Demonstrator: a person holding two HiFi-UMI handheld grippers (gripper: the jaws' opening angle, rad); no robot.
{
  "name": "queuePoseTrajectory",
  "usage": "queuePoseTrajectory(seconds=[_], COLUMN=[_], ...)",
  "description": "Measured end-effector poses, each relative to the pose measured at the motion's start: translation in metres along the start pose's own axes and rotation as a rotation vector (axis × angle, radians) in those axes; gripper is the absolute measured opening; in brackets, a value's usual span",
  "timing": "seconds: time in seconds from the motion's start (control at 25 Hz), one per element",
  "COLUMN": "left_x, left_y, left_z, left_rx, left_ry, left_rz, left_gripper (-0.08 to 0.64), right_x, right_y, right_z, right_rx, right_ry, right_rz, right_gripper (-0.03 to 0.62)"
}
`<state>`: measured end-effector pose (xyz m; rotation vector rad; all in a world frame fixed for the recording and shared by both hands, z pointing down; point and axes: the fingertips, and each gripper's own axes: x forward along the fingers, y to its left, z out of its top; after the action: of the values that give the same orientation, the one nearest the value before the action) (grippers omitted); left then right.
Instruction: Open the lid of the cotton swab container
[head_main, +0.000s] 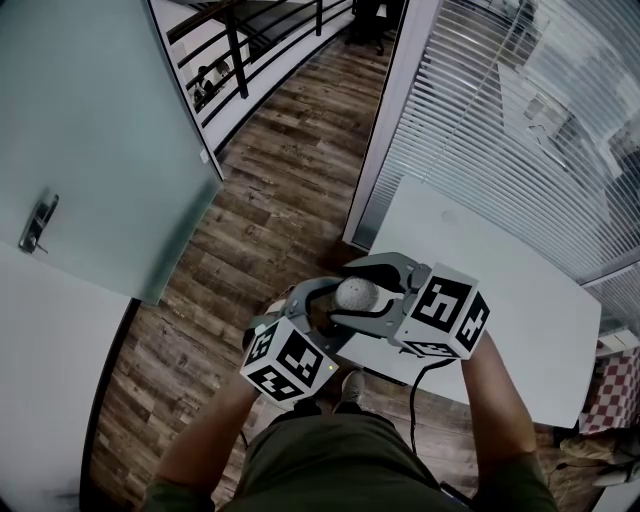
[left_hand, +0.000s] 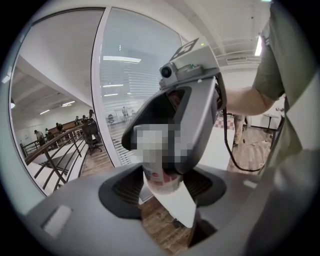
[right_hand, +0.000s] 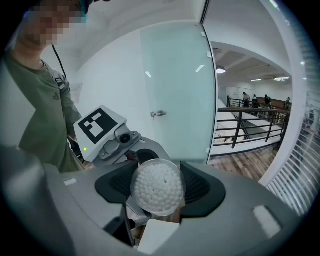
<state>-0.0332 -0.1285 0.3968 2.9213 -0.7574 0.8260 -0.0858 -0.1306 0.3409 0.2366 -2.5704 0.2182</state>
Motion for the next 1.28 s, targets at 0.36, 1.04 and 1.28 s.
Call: queuePoseTrajectory(seconds=[0.36, 1.04, 1.28], left_x=[0.000, 0.000, -0.004], left_y=[-0.006, -0.010, -0.010], left_z=[0.012, 0.048, 0.054], left_rx=[-0.018, -0.032, -0.024], left_ry=[-0.029, -0.090, -0.139], left_rz=[-0.009, -0.002, -0.001], left_gripper=[0.255, 0.250, 0.250], right_x=[-0.017, -0.076, -0.085], right_y=[-0.001, -0.010, -0.012], right_z=[0.010, 0.044, 0.050], right_rx=[0.044, 0.111, 0.137], right_ry=[-0.136, -0.497, -0.580], right_rz=[0.003, -0.033, -0.053], right_gripper=[0.275, 0.275, 0.276])
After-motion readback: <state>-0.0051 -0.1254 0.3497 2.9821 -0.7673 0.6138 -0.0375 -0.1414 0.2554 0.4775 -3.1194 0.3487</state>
